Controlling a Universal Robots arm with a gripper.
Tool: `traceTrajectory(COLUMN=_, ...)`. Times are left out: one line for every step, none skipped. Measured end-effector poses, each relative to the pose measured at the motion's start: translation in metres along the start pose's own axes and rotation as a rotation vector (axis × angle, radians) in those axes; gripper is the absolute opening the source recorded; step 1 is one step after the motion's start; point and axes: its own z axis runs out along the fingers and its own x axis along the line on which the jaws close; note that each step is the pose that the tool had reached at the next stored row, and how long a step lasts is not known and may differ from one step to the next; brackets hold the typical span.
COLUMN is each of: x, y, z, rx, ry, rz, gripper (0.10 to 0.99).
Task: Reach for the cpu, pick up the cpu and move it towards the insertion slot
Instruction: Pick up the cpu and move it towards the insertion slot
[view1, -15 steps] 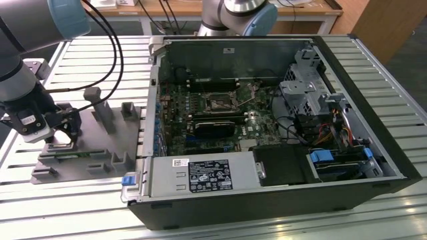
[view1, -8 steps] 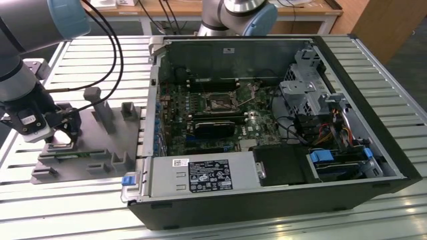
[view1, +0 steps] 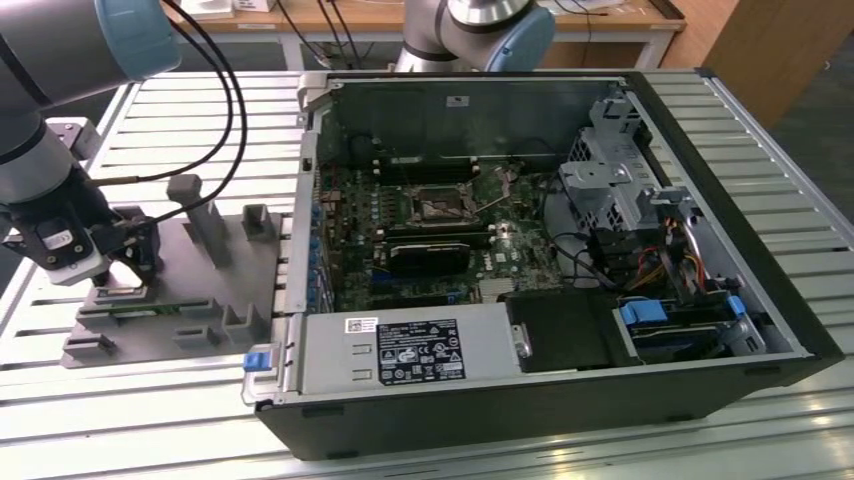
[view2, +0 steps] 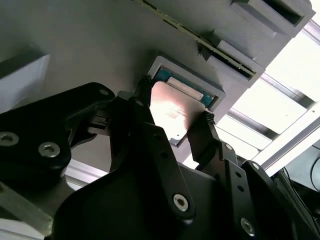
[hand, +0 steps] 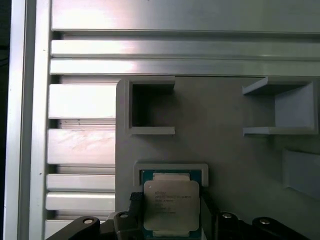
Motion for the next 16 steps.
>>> traceTrajectory(x=0.0, y=0.0, z=0.0, rx=-0.001, ry=-0.0001, rz=0.0, gripper=0.541)
traceTrajectory(x=0.0, y=0.0, z=0.0, rx=-0.001, ry=-0.0002, rz=0.0, gripper=0.541)
traceTrajectory(x=0.0, y=0.0, z=-0.0002, rx=-0.002, ry=-0.0003, rz=0.0, gripper=0.541)
traceTrajectory(x=0.0, y=0.0, z=-0.0006, rx=-0.003, ry=-0.0004, rz=0.0, gripper=0.541)
traceTrajectory(x=0.0, y=0.0001, z=-0.0014, rx=-0.004, ry=-0.0005, rz=0.0, gripper=0.541)
traceTrajectory(x=0.0, y=0.0001, z=-0.0026, rx=-0.005, ry=-0.0002, rz=0.0, gripper=0.541)
traceTrajectory(x=0.0, y=0.0002, z=-0.0036, rx=-0.005, ry=-0.0002, rz=0.0, gripper=0.541)
traceTrajectory(x=0.0, y=0.0002, z=-0.0047, rx=-0.005, ry=-0.0001, rz=0.0, gripper=0.541)
traceTrajectory(x=0.0, y=0.0002, z=-0.0058, rx=-0.005, ry=-0.0001, rz=0.0, gripper=0.541)
traceTrajectory(x=0.0, y=0.0003, z=-0.0065, rx=-0.005, ry=-0.0002, rz=0.0, gripper=0.541)
traceTrajectory(x=-0.0001, y=0.0003, z=-0.0066, rx=-0.006, ry=-0.0004, rz=0.0, gripper=0.541)
traceTrajectory(x=0.0, y=0.0003, z=-0.0069, rx=-0.006, ry=-0.0004, rz=0.0, gripper=0.541)
traceTrajectory(x=0.0, y=0.0003, z=-0.0076, rx=-0.005, ry=-0.0001, rz=0.0, gripper=0.541)
traceTrajectory(x=0.0, y=0.0003, z=-0.0081, rx=-0.005, ry=-0.0001, rz=0.0, gripper=0.541)
traceTrajectory(x=0.0, y=0.0003, z=-0.0086, rx=-0.005, ry=-0.0001, rz=0.0, gripper=0.541)
traceTrajectory(x=0.0001, y=0.0004, z=-0.0094, rx=-0.005, ry=0.0, rz=0.0, gripper=0.541)
